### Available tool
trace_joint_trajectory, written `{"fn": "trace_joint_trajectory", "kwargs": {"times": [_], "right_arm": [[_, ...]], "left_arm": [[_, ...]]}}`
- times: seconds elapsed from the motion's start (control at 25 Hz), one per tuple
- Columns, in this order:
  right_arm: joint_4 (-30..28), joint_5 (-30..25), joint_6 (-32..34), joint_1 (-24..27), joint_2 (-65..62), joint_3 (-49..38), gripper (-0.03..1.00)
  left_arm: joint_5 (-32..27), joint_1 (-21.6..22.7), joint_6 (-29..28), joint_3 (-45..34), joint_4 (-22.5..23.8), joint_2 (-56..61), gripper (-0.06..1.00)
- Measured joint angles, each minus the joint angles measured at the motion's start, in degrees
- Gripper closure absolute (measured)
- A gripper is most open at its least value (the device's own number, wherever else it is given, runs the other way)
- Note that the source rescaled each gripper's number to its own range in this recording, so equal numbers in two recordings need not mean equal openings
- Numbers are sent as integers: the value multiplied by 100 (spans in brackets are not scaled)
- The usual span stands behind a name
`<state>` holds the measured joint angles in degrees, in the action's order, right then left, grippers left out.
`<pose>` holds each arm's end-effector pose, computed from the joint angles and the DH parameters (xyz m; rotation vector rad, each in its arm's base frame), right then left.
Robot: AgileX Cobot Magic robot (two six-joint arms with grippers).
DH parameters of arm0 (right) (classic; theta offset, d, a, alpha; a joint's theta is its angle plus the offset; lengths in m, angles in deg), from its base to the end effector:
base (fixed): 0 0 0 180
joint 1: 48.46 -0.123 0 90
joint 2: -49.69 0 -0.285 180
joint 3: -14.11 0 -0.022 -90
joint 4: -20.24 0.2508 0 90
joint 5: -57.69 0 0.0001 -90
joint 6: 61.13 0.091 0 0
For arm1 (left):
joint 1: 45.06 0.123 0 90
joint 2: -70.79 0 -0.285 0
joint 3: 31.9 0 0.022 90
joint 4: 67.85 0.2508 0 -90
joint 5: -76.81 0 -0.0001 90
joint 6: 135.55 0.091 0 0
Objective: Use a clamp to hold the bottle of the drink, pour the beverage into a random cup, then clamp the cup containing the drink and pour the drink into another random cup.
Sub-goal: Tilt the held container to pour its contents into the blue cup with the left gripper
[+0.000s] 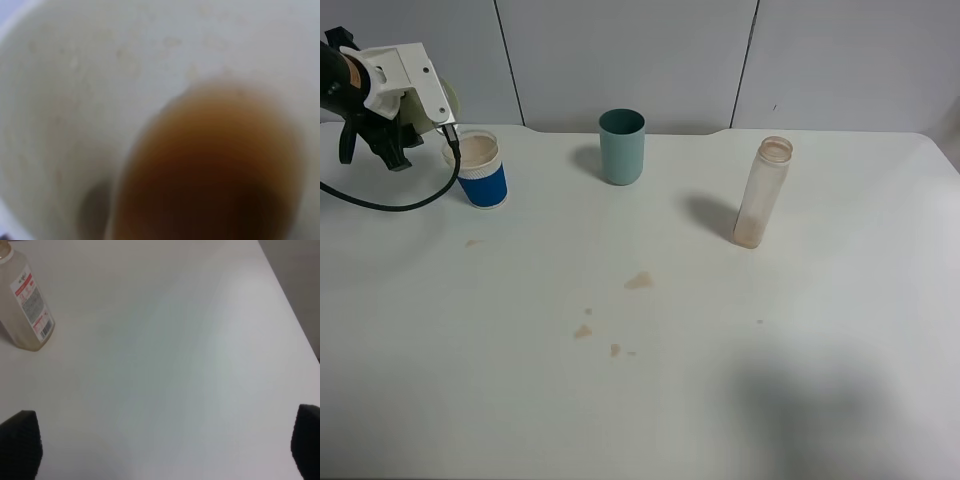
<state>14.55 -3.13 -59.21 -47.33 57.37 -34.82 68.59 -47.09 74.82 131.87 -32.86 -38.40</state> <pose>-0.0048 -0.0078 0.2758 0.0589 2.0464 -0.1104 0.3780 -0.0059 0.2038 1.2870 2.0191 0.6389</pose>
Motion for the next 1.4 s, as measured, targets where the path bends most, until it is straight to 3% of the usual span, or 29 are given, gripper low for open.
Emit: {"fn": "trace_joint_trajectory", "kwargs": {"times": [1.4], "right_arm": [[0,0,0,0,0,0,-3]], "left_arm": [[-126,0,511,0,538,0,93]]}}
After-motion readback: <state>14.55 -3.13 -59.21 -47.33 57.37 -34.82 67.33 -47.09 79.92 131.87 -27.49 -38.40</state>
